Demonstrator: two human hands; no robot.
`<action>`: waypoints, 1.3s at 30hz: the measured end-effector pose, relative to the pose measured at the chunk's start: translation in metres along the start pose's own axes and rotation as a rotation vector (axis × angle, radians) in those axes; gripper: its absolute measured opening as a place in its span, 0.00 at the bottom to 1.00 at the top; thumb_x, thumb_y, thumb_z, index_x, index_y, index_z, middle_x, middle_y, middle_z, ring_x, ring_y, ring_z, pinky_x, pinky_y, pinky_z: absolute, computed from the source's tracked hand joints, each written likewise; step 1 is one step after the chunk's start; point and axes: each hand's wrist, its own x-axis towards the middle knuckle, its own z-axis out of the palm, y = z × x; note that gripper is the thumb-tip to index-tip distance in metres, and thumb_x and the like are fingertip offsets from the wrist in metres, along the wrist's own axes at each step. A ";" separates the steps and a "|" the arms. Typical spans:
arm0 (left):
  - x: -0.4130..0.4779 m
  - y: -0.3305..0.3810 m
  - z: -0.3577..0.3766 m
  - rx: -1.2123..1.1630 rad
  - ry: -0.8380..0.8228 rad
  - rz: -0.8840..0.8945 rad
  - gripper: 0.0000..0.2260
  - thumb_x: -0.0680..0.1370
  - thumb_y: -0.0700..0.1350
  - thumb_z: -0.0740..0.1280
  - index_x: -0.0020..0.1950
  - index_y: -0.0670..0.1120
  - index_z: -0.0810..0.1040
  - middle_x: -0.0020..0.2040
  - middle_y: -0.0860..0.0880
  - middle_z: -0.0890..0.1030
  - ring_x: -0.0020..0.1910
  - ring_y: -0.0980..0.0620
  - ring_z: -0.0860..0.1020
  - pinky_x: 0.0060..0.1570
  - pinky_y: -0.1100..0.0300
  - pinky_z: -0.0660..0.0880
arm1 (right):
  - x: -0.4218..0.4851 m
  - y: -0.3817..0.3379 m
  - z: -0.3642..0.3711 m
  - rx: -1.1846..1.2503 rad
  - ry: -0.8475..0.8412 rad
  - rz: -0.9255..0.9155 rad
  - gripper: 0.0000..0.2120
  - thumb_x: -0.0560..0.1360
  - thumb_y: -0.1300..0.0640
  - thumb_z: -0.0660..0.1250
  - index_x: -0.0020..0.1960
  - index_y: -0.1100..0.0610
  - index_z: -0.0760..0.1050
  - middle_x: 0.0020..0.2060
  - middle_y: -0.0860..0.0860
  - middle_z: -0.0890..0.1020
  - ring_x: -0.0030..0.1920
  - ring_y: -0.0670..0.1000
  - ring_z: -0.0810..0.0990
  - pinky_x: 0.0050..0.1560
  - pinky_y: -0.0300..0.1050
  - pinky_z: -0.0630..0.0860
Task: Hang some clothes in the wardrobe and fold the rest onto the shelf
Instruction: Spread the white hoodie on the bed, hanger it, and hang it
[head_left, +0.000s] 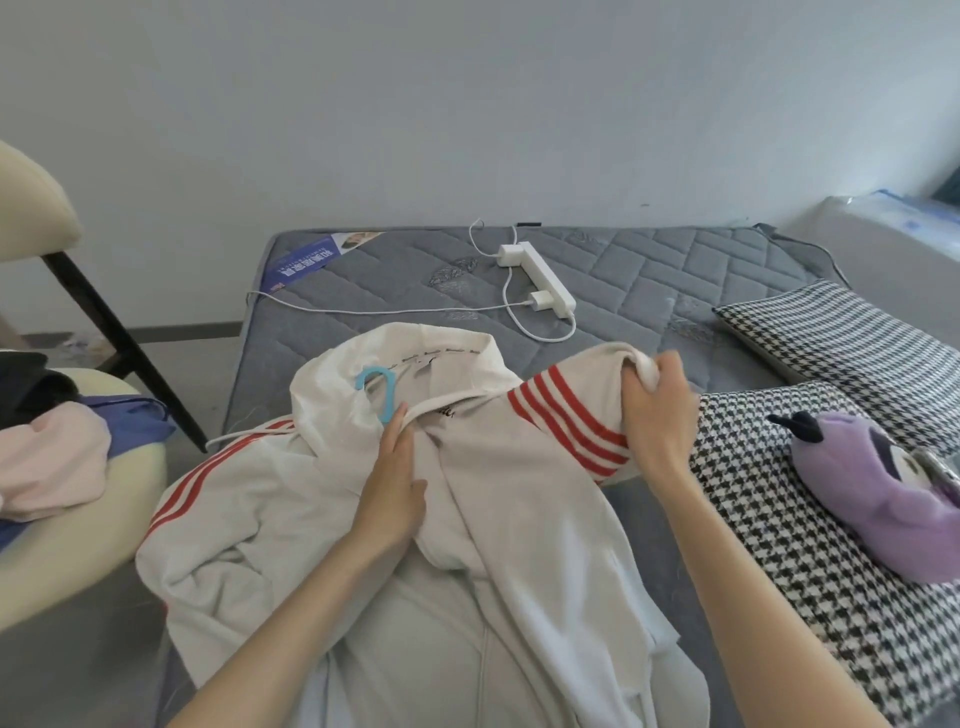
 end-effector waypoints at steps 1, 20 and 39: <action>0.003 0.005 -0.001 0.003 -0.002 0.003 0.36 0.72 0.30 0.63 0.78 0.44 0.52 0.78 0.55 0.45 0.74 0.62 0.49 0.60 0.81 0.47 | 0.006 -0.005 -0.008 -0.118 0.034 -0.047 0.10 0.78 0.49 0.61 0.46 0.56 0.68 0.33 0.48 0.74 0.33 0.49 0.71 0.35 0.45 0.65; -0.019 -0.001 0.018 0.025 -0.337 -0.218 0.36 0.74 0.40 0.66 0.78 0.49 0.52 0.70 0.44 0.66 0.70 0.47 0.65 0.62 0.63 0.62 | -0.016 0.046 0.083 -0.327 -0.729 -0.032 0.09 0.78 0.60 0.56 0.53 0.56 0.74 0.55 0.56 0.78 0.57 0.58 0.74 0.48 0.46 0.64; 0.013 0.006 0.023 -0.047 -0.162 -0.010 0.33 0.78 0.38 0.61 0.78 0.54 0.49 0.78 0.56 0.49 0.76 0.58 0.52 0.66 0.73 0.50 | 0.064 0.003 0.151 -0.051 -0.309 0.052 0.12 0.81 0.54 0.53 0.53 0.60 0.72 0.51 0.58 0.79 0.52 0.60 0.77 0.46 0.49 0.69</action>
